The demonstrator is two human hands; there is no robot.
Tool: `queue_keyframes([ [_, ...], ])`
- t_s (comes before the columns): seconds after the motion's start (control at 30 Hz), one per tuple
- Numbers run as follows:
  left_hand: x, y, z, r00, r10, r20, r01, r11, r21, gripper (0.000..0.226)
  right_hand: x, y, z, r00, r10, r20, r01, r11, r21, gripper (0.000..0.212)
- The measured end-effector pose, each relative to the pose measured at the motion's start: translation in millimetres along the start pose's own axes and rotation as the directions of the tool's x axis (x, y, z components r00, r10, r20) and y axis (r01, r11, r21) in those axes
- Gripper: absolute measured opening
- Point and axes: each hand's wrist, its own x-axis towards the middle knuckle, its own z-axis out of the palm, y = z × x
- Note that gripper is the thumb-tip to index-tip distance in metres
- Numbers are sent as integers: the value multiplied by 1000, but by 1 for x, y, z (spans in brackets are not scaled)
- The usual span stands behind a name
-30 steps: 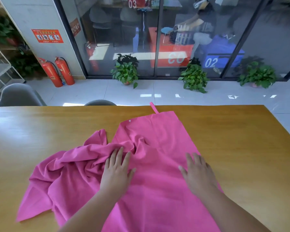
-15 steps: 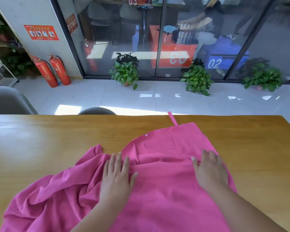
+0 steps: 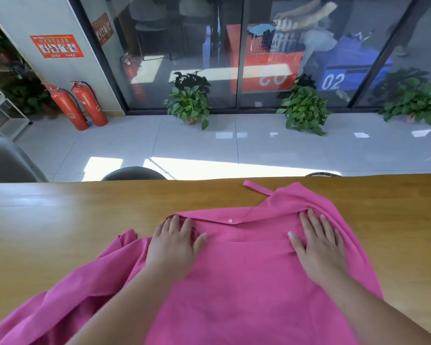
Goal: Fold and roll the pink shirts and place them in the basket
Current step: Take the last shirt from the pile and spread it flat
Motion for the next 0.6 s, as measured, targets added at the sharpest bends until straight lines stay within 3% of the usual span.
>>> queue_keyframes([
  [0.37, 133, -5, -20, 996, 54, 65, -53, 998, -14, 82, 53, 14, -7, 994, -90, -63, 87, 995, -50, 82],
  [0.47, 154, -17, -10, 990, 121, 76, -122, 992, 11, 91, 68, 18, -11, 993, -98, -70, 95, 994, -50, 81],
  [0.6, 166, -44, -1, 972, 236, 19, -236, 972, 17, 85, 88, 22, -15, 989, -122, -82, 117, 991, -67, 82],
])
